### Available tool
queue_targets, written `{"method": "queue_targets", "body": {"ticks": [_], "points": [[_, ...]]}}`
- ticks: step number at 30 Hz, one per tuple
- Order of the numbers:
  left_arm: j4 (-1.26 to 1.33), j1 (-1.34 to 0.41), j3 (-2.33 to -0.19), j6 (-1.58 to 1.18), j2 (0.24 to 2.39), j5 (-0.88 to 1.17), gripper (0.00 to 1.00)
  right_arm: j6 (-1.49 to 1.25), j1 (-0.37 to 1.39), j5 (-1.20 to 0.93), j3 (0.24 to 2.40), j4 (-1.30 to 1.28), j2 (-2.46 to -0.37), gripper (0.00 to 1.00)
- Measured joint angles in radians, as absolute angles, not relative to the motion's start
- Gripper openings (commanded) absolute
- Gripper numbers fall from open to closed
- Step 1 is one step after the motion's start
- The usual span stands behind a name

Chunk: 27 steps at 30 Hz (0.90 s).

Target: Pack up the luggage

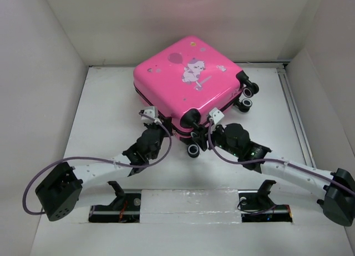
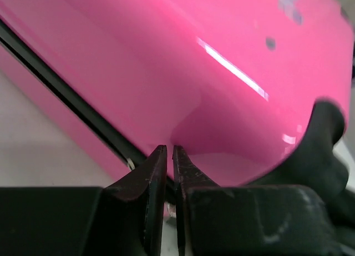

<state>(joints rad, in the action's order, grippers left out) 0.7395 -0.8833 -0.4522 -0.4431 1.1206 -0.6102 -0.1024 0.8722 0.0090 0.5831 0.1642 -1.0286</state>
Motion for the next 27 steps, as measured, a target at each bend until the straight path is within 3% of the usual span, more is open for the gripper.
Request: {"method": "queue_targets", "body": {"ticks": [4, 5, 6, 8, 13, 19, 27], "points": [[0.69, -0.919, -0.451, -0.419, 1.158, -0.555, 0.04, -0.102, 0.872, 0.032, 0.596, 0.138, -1.029, 0.0], [0.695, -0.92, -0.451, -0.416, 1.164, -0.551, 0.09, -0.101, 0.872, 0.035, 0.596, 0.134, -1.03, 0.0], [0.698, -0.919, -0.451, -0.41, 1.168, -0.55, 0.21, -0.101, 0.872, 0.039, 0.598, 0.131, -1.03, 0.0], [0.699, -0.917, -0.452, -0.398, 1.189, -0.552, 0.26, -0.097, 0.872, 0.049, 0.601, 0.123, -1.031, 0.0], [0.731, -0.914, -0.456, -0.384, 1.216, -0.54, 0.2, -0.086, 0.871, 0.072, 0.614, 0.112, -1.041, 0.0], [0.737, -0.915, -0.421, -0.385, 1.166, -0.448, 0.36, -0.083, 0.87, 0.079, 0.615, 0.112, -1.042, 0.0], [0.642, -0.943, -0.315, -0.424, 1.107, -0.239, 0.36, -0.084, 0.872, 0.046, 0.625, 0.111, -1.049, 0.0]]}}
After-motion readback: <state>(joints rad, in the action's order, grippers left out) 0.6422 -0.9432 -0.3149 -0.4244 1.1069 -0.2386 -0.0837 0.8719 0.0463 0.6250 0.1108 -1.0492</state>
